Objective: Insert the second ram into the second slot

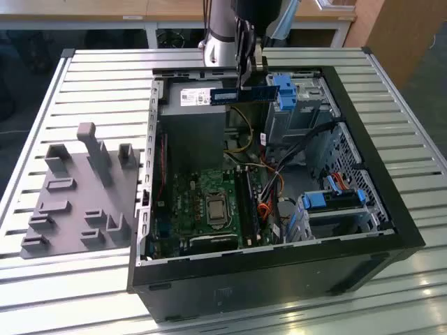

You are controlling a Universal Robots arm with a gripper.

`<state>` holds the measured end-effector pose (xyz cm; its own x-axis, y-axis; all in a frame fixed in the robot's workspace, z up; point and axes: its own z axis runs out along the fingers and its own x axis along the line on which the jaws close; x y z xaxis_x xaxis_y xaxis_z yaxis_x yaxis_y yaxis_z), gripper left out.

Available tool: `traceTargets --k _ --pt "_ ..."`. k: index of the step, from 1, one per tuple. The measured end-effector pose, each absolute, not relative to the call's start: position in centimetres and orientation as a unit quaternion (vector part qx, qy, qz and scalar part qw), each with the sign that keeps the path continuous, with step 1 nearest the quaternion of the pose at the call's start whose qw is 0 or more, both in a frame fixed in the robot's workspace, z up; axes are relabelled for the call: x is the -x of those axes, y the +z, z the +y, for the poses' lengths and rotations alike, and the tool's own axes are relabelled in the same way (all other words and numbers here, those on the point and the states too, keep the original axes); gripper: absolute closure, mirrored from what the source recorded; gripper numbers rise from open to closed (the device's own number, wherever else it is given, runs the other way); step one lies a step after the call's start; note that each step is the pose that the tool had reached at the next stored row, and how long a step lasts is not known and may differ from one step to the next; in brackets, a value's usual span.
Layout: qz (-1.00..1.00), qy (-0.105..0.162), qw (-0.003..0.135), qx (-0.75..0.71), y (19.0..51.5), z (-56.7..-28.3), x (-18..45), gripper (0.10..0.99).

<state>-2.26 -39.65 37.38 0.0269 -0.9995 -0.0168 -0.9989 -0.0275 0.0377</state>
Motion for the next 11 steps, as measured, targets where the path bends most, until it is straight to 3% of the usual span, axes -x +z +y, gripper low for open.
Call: traceTargets --k 11 --pt "-0.697 -0.019 0.008 -0.716 37.38 -39.79 2.26 0.949"
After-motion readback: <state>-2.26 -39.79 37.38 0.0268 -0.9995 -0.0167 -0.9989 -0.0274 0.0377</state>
